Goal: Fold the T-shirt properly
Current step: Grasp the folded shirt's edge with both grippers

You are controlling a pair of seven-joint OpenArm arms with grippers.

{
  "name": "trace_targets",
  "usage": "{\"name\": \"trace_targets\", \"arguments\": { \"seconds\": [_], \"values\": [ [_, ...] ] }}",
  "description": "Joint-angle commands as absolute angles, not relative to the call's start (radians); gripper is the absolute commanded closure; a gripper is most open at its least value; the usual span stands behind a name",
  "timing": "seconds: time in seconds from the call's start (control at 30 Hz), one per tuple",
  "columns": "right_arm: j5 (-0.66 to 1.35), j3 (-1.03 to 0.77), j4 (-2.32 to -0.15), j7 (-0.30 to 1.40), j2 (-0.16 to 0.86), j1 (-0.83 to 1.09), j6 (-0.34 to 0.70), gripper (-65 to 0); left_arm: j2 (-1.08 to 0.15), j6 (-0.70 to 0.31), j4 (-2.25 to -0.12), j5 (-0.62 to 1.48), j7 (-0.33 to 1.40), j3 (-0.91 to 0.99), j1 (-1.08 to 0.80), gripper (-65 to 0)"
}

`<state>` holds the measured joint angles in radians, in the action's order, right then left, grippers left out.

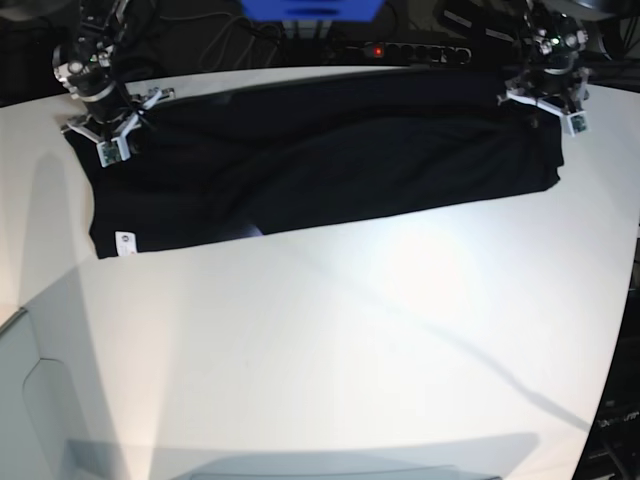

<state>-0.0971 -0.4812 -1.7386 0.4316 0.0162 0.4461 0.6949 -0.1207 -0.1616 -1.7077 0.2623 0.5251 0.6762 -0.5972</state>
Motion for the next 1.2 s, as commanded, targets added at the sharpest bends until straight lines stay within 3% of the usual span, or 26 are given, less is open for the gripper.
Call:
{"name": "trace_targets", "arguments": {
  "seconds": [0.0,0.27,0.53,0.63,0.8,0.97,1.17],
  "values": [
    [-0.124,-0.483,-1.735,0.467,0.018,0.446,0.698,0.0,-0.131,-0.156,-1.718,0.259,0.518,0.697,-0.591,-33.2],
    [-0.125,-0.461,-1.727,0.469,0.018,0.437,0.698,0.0,-0.13,-0.156,-1.662,0.263,0.524,0.733,-0.558,-33.3],
    [-0.125,-0.441,-1.727,0.469,0.015,0.443,0.698,0.0,-0.142,-0.156,-1.535,0.409,0.522,0.7,-0.536,-32.2],
    [-0.125,-0.441,-1.727,0.469,0.015,0.441,0.698,0.0,-0.151,-0.156,-1.532,0.414,0.519,0.67,-0.536,-23.7],
    [-0.127,-0.441,-1.727,0.469,0.019,0.437,0.698,0.0,-0.15,-0.156,-1.54,0.414,0.519,0.662,-0.519,0.0],
    [-0.127,-0.441,-1.727,0.469,0.019,0.435,0.698,0.0,-0.156,-0.156,-1.583,0.414,0.518,0.665,-0.481,0.0],
    [-0.127,-0.441,-1.727,0.47,0.018,0.42,0.698,0.0,-0.133,-0.154,-1.824,0.414,0.527,0.645,-0.455,0.0]
  ]
}}
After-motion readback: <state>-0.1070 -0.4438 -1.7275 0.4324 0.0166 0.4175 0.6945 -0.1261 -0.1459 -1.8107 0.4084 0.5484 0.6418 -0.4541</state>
